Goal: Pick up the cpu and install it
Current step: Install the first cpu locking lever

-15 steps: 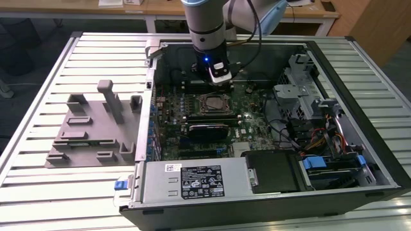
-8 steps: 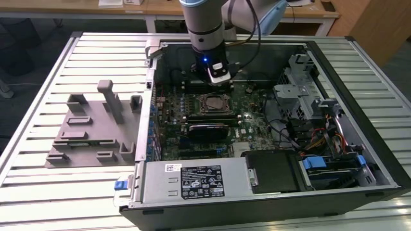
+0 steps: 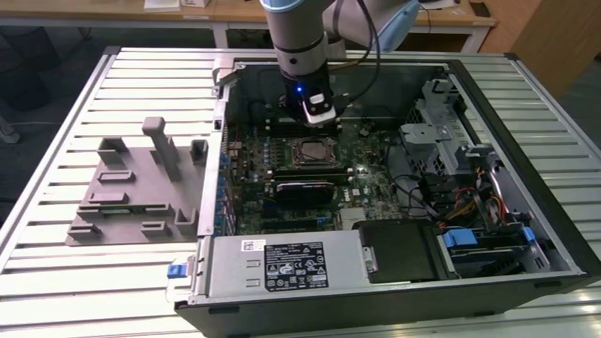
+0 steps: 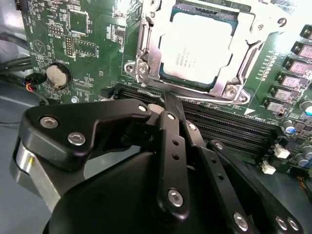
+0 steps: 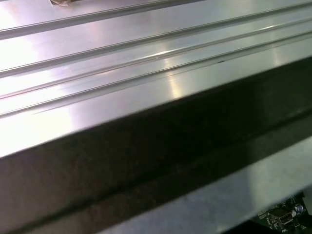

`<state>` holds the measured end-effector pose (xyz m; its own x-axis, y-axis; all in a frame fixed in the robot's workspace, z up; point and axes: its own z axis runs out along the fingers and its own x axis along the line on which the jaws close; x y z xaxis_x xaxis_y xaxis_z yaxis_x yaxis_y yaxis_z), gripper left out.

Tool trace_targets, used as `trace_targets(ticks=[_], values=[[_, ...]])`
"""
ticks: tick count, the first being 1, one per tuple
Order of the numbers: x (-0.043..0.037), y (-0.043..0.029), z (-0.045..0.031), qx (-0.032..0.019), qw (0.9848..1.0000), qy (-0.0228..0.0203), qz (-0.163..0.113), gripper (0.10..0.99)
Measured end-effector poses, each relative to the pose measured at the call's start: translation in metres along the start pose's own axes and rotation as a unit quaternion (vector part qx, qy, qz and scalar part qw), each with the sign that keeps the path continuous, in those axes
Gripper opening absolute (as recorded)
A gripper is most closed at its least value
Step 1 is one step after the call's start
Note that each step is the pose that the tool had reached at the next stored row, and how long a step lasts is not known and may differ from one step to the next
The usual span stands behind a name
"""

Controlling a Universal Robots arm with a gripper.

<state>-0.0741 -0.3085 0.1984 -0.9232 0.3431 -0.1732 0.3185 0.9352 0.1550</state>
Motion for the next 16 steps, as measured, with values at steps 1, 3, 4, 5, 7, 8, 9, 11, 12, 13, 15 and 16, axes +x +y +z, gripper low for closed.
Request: trace_targets(ticks=[1, 3, 4, 5, 7, 8, 9, 11, 12, 13, 15, 16], values=[[0.0001, -0.0001, 0.0003, 0.0002, 1.0000, -0.0001, 0.001, 0.106], [0.0002, -0.0006, 0.0009, 0.0006, 1.0000, -0.0004, 0.002, 0.106], [0.0002, -0.0009, 0.0011, 0.0007, 1.0000, -0.0005, 0.002, 0.106], [0.0001, -0.0013, 0.0015, 0.0007, 1.0000, -0.0006, 0.003, 0.106], [0.0002, -0.0020, 0.0022, 0.0010, 1.0000, -0.0008, 0.004, 0.106], [0.0002, -0.0023, 0.0026, 0.0011, 1.0000, -0.0009, 0.004, 0.106], [0.0001, -0.0027, 0.0029, 0.0012, 1.0000, -0.0009, 0.005, 0.106], [-0.0001, -0.0037, 0.0033, 0.0013, 1.0000, -0.0010, 0.006, 0.106], [-0.0003, -0.0043, 0.0034, 0.0014, 1.0000, -0.0011, 0.006, 0.106], [-0.0006, -0.0050, 0.0034, 0.0014, 1.0000, -0.0011, 0.006, 0.106], [-0.0010, -0.0064, 0.0036, 0.0015, 1.0000, -0.0012, 0.006, 0.106], [-0.0012, -0.0069, 0.0037, 0.0015, 1.0000, -0.0012, 0.007, 0.106]])
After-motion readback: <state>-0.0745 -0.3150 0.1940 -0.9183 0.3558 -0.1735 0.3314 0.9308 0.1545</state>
